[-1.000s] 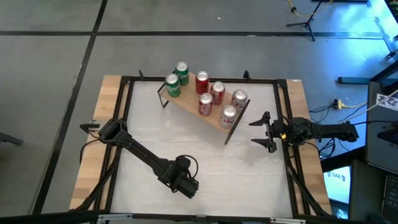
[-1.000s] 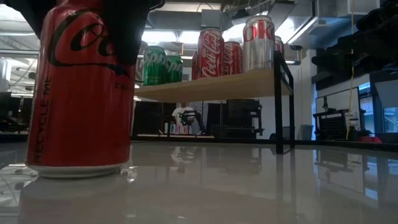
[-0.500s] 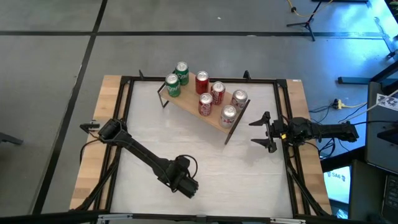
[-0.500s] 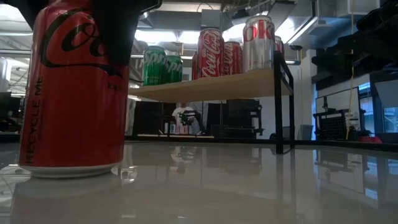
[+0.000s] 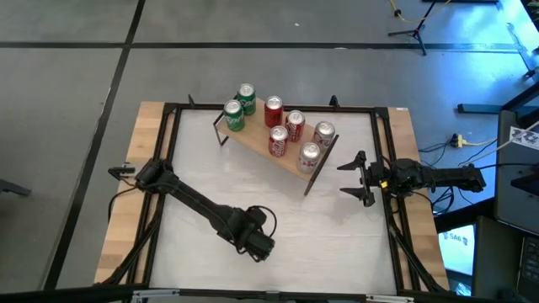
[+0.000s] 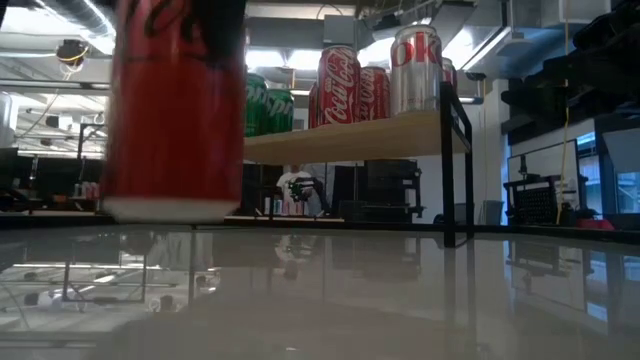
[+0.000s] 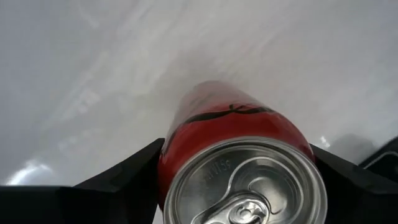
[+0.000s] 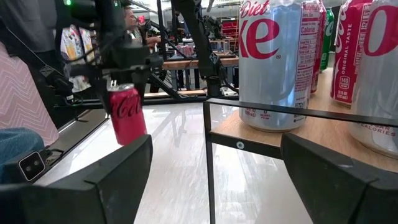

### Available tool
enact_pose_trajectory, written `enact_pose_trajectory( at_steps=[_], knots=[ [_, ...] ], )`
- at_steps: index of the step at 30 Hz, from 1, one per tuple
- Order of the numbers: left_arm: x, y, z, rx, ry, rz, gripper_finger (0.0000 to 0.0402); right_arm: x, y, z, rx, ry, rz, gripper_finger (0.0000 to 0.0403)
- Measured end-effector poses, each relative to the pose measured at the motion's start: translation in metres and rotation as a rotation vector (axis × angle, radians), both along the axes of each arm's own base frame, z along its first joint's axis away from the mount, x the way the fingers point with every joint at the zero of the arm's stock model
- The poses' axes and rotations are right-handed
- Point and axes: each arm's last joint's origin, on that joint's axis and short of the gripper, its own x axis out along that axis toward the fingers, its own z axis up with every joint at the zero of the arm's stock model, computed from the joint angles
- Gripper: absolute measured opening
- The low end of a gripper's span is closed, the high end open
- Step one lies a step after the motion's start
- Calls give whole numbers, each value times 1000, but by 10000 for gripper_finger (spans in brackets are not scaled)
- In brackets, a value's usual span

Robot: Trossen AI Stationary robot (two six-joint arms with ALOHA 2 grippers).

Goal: Place canned beverage on shelf
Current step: Put the red-black soda can on the shelf aligned with the other red-black soda can

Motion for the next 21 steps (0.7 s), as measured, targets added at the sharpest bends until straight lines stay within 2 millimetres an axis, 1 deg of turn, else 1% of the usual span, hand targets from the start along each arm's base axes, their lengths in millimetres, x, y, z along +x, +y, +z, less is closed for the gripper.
enact_pose_trajectory(
  at_steps=[5, 9, 16, 21],
  knots=[
    [7, 16, 25, 33, -8, -136, 285, 0, 0, 0, 0, 0, 0, 349],
    [11, 33, 47, 58, -13, -252, 285, 0, 0, 0, 0, 0, 0, 349],
    [12, 77, 85, 151, 26, -354, 285, 0, 0, 0, 0, 0, 0, 349],
    [18, 110, 113, 183, -70, -447, 285, 0, 0, 0, 0, 0, 0, 349]
  ],
)
